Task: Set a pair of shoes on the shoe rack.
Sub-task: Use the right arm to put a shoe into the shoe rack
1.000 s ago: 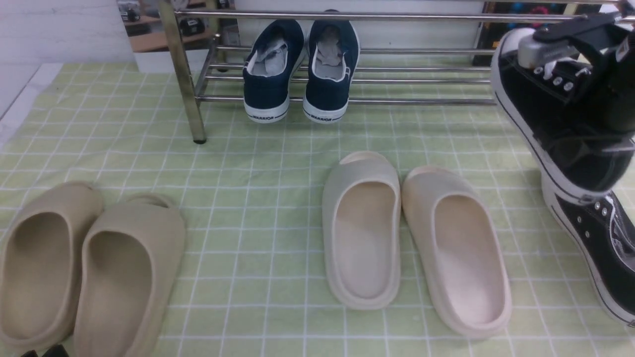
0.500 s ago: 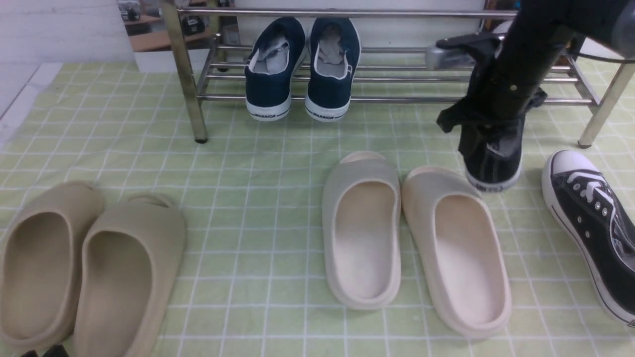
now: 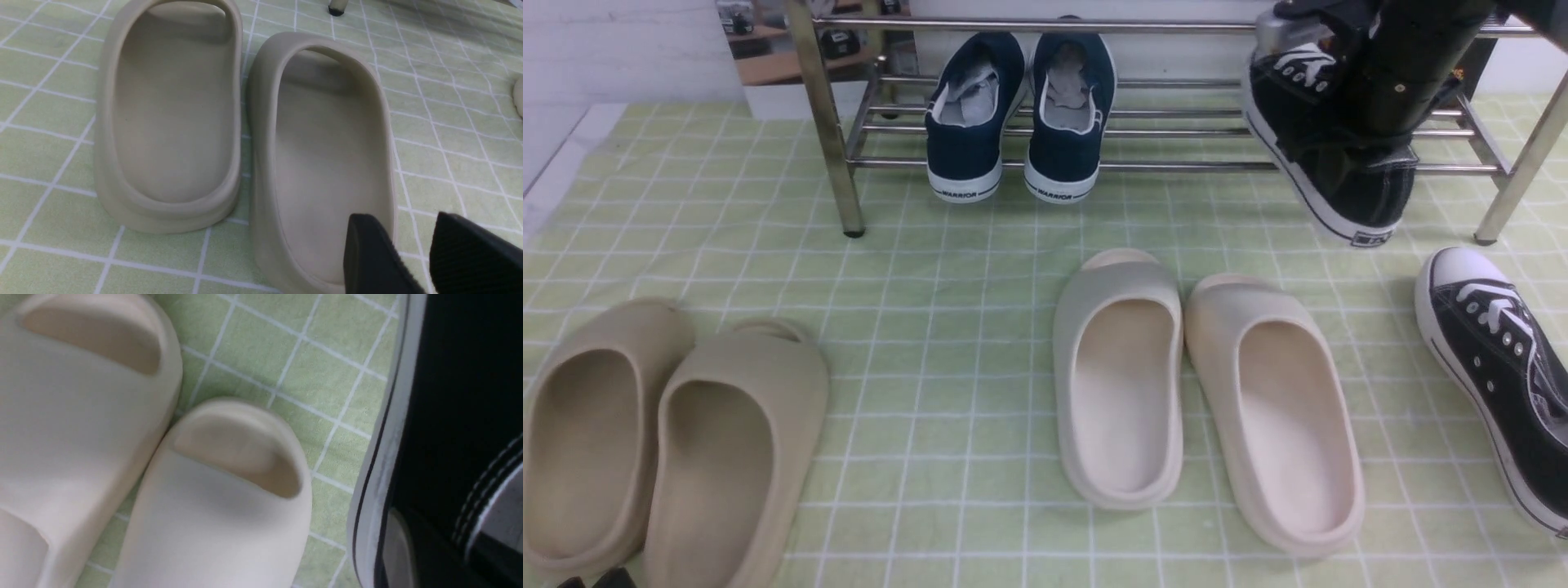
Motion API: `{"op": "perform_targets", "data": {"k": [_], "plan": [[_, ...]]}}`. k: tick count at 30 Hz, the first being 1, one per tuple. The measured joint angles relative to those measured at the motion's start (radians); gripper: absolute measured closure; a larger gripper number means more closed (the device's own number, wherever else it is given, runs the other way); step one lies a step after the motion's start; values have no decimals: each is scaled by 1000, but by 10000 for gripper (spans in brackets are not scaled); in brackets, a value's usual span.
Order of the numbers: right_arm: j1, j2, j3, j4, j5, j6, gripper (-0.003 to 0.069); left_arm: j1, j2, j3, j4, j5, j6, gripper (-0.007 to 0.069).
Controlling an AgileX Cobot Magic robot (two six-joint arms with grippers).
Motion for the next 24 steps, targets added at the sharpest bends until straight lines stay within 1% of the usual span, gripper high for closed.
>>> {"op": "perform_targets", "data": {"k": [3, 8, 11, 22, 24], "plan": [[0, 0, 0, -6, -11, 6, 640, 0, 0, 0, 0, 0, 0, 386], [0, 0, 0, -6, -88, 5, 639, 0, 0, 0, 0, 0, 0, 386], [0, 0, -1, -6, -138, -28, 639, 0, 0, 0, 0, 0, 0, 386], [0, 29, -1, -6, -220, -44, 632, 0, 0, 0, 0, 0, 0, 386], [0, 48, -1, -5, -225, -62, 625, 0, 0, 0, 0, 0, 0, 386]]}}
